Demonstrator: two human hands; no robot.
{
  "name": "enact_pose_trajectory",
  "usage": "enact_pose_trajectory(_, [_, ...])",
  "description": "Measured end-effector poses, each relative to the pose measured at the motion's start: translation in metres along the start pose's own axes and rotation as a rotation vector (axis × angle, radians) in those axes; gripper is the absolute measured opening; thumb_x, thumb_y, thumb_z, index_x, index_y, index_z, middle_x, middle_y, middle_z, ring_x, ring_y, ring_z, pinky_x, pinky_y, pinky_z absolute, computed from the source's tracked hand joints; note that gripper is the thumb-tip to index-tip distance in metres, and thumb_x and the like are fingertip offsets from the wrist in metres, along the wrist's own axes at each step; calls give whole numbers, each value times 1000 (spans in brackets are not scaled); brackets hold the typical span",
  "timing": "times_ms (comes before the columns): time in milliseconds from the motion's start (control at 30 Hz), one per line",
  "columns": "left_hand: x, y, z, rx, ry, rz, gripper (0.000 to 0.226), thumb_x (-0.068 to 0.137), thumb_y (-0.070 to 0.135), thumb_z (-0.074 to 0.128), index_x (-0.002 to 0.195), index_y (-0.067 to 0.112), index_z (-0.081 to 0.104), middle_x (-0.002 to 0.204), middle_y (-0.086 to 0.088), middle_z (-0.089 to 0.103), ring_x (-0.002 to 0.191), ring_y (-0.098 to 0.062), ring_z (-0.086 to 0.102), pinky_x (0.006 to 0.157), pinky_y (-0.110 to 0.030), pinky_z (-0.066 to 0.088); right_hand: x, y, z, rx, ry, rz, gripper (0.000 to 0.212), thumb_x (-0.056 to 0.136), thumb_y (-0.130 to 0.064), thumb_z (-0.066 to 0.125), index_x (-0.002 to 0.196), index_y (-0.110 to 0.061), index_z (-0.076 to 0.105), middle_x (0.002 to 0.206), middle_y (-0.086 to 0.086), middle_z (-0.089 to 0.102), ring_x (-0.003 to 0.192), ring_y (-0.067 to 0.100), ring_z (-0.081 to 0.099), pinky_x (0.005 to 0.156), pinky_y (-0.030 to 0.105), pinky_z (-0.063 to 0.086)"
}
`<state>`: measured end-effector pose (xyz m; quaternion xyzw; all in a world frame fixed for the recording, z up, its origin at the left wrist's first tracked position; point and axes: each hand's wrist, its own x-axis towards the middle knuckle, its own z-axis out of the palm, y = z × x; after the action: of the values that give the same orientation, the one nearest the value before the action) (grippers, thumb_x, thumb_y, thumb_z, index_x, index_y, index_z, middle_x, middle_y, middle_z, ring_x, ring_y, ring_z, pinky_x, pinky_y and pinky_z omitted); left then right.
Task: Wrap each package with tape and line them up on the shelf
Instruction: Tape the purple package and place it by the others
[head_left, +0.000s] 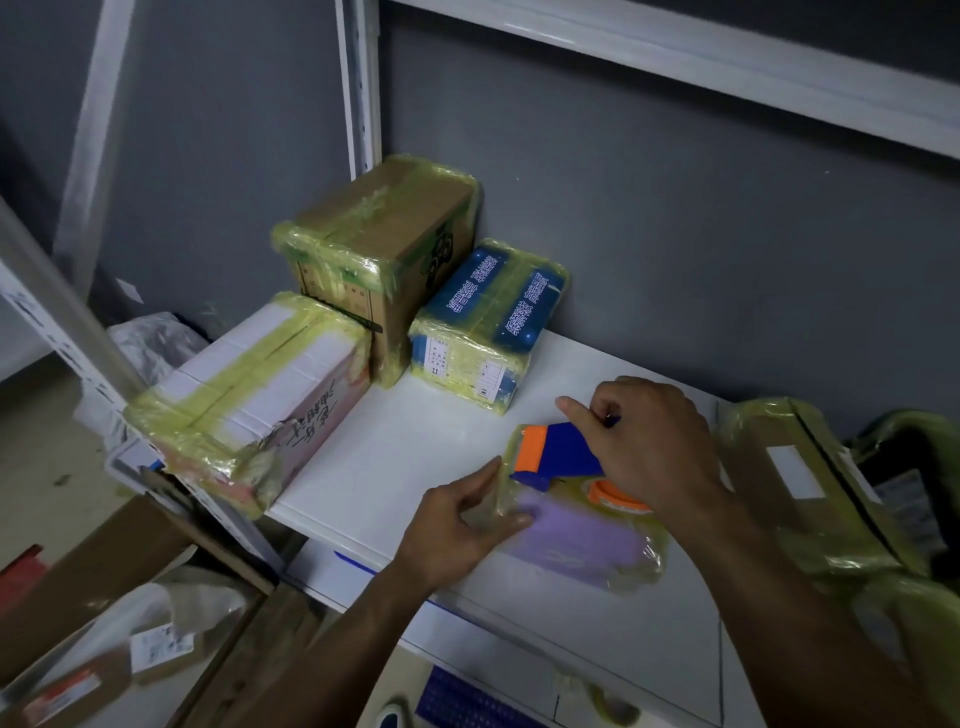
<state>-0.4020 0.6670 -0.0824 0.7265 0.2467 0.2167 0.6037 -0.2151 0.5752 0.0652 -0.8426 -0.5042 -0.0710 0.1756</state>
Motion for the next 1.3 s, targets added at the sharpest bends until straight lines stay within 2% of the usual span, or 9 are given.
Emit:
enact_pose_trajectory(200, [4,3,8,57,14,21,52,100,53,56,149,51,39,130,30,62,121,2,60,93,-12,49,-13,19,-17,180,-199,-33,65,88,-83,40,96,-26,72,94,-14,72,91,8,68,71,30,60])
enact_pose_trajectory(267, [4,-1,9,92,40,15,57,100,55,53,153,43,38,134,26,61,122,2,59,98,-15,49,-21,34,-22,252,-306,-59,54,87,-74,57,124,-35,68,123,-25,63,110,1,61,84,20,55])
enact_pose_trajectory(367, [10,-2,13,121,84,4,56,102,48,49,155,36,37,136,26,58,124,4,56,92,-3,41,-29,51,-26,219,-429,-84,61,88,-63,67,143,-43,50,132,-32,46,118,-4,53,88,16,51])
enact_pose_trajectory(500, [17,1,20,93,103,55,57,98,50,41,153,38,34,126,44,49,118,21,49,87,3,38,-30,55,-27,207,-389,-116,54,94,-59,62,144,-48,46,126,-30,46,114,0,54,83,16,48])
enact_pose_trajectory(633, [24,-11,21,127,146,30,45,105,37,49,149,40,44,106,40,63,99,8,63,80,-2,44,-30,53,-26,259,-364,-108,49,95,-51,65,142,-44,51,126,-25,51,114,-6,51,80,2,41])
enact_pose_trajectory(833, [25,-18,26,163,138,25,47,105,42,40,150,30,48,127,22,65,112,7,62,94,-8,46,-33,53,-31,270,-334,-72,44,97,-46,66,139,-40,56,126,-26,52,109,-30,40,84,-7,31])
enact_pose_trajectory(1100, [27,-9,26,73,-2,52,43,107,30,49,149,36,43,145,22,52,134,2,49,109,-17,41,-53,60,-29,193,-334,-52,46,97,-54,61,140,-44,52,129,-31,48,112,-5,49,88,1,35])
enact_pose_trajectory(1200, [38,3,2,-65,-245,-20,74,92,25,76,151,46,38,151,23,46,142,3,39,104,-18,46,-54,63,-27,274,-345,-51,51,92,-60,64,139,-43,54,139,-32,45,125,-4,48,104,24,45])
enact_pose_trajectory(1300, [62,24,-14,115,-514,-17,120,64,34,98,153,58,21,149,36,38,140,8,37,105,-16,45,-54,65,-26,290,-359,-68,59,88,-75,54,140,-47,52,145,-36,41,131,-4,46,108,31,46])
